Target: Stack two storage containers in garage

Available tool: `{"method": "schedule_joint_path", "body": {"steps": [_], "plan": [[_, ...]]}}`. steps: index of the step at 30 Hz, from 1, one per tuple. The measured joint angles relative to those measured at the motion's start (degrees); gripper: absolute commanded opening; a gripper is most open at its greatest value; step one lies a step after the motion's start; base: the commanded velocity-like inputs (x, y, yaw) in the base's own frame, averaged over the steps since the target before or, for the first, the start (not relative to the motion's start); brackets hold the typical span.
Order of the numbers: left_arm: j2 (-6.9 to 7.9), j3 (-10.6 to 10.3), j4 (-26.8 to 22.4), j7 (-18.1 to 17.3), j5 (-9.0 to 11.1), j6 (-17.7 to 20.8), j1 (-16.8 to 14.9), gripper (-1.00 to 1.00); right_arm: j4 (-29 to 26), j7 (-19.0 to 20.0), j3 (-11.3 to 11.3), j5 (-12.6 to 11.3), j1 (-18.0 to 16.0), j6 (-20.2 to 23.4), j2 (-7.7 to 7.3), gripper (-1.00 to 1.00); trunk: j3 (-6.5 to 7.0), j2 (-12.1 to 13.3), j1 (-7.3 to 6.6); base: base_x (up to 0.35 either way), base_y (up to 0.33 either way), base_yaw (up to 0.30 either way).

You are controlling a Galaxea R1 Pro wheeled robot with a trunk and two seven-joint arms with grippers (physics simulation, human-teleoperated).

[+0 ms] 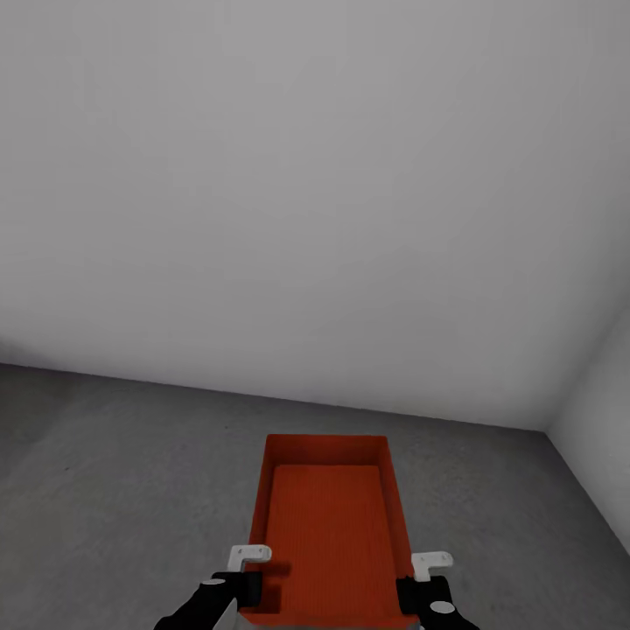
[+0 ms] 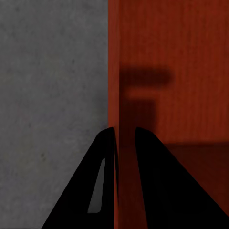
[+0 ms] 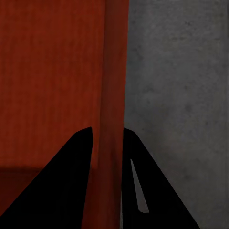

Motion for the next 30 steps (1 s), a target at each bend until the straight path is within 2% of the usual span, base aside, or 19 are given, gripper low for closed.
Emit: {"method": "schedule_joint_path", "body": {"steps": [6,24,30], "plan": [[-0.03,0.12,0.01,0.01,-0.12,0.26,-0.01,-1.00,0.00,0.10,-0.05,0.00,0.01,0.25,-0.02,-1.00,0.00,0.00,0.01,0.007,0.000,-0.064],[-0.04,0.18,0.00,0.10,-0.15,0.86,-0.02,-1.00,-0.02,0.03,-0.12,0.04,0.01,0.89,0.05,-1.00,0.00,0.00,0.01,0.000,0.000,-0.231],[-0.03,0.12,-0.01,0.08,-0.06,0.79,0.00,-1.00,0.00,0.21,-0.12,0.01,0.00,0.78,-0.01,-1.00,0.00,0.00,0.01,0.000,0.000,-0.079]]}}
